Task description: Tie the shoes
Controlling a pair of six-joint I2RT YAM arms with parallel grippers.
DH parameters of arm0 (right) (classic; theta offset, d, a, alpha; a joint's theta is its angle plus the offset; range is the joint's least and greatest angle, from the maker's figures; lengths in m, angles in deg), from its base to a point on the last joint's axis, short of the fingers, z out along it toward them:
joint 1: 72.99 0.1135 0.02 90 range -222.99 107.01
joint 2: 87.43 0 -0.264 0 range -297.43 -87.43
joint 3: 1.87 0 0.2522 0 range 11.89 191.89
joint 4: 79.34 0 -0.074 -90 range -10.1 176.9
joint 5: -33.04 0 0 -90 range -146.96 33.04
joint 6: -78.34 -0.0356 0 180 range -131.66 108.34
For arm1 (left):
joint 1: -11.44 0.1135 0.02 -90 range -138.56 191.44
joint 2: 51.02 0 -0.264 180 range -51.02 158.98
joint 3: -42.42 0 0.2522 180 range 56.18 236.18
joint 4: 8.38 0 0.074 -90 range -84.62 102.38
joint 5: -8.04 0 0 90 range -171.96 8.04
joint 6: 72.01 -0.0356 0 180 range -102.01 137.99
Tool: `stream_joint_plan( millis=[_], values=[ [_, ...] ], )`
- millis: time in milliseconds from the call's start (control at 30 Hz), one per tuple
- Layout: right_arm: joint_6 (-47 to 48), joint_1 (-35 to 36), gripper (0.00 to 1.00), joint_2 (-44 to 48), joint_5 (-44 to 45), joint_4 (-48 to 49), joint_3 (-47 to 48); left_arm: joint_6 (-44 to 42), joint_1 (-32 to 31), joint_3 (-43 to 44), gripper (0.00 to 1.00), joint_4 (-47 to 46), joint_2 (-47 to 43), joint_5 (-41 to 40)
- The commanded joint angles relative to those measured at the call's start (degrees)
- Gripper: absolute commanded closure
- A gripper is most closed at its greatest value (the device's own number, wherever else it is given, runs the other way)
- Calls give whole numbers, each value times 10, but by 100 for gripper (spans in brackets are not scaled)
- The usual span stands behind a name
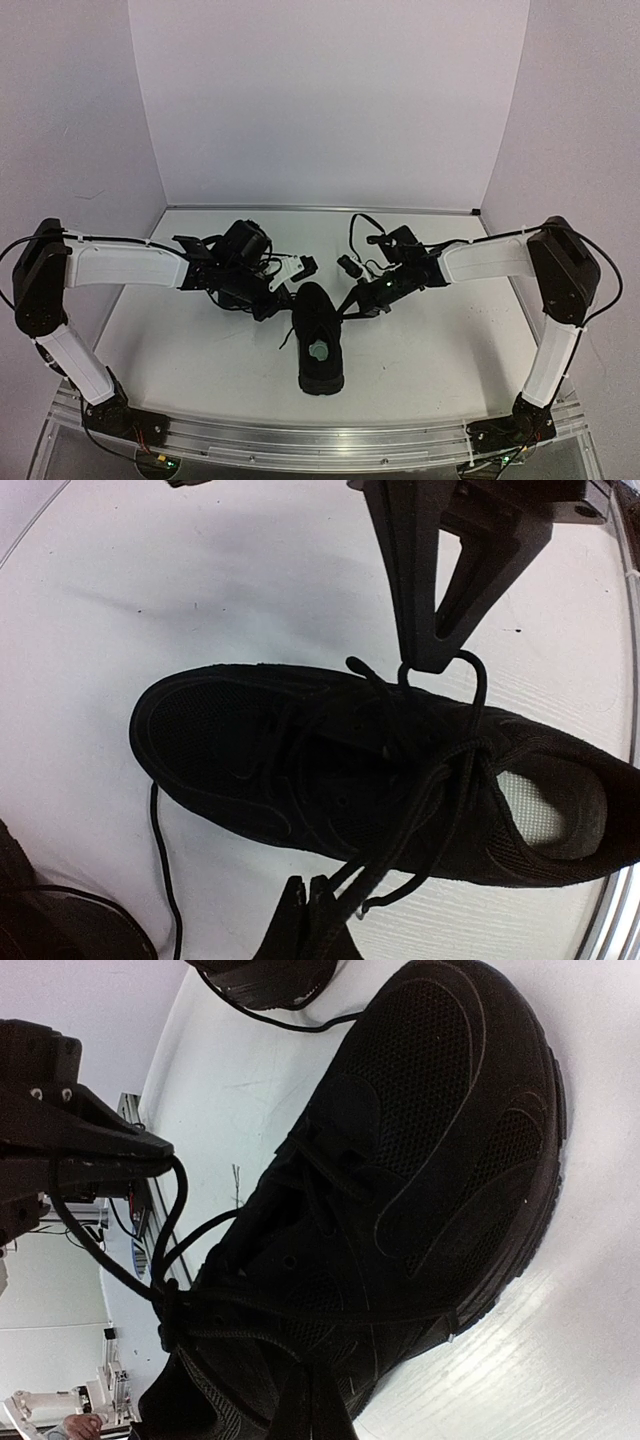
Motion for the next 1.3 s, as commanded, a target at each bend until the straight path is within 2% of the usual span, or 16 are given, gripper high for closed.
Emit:
stream_joint_plan(
  millis=[0, 367, 1267],
  values=[
    [8, 2, 100, 36, 30, -6, -12, 5, 11, 4, 100, 9, -28, -10],
    [17, -15, 100, 70, 72, -24, -48, 16, 21, -18, 100, 19, -48, -43],
    [36, -43, 100, 79, 96, -44, -87, 26, 55, -34, 100, 40, -53, -63]
  ],
)
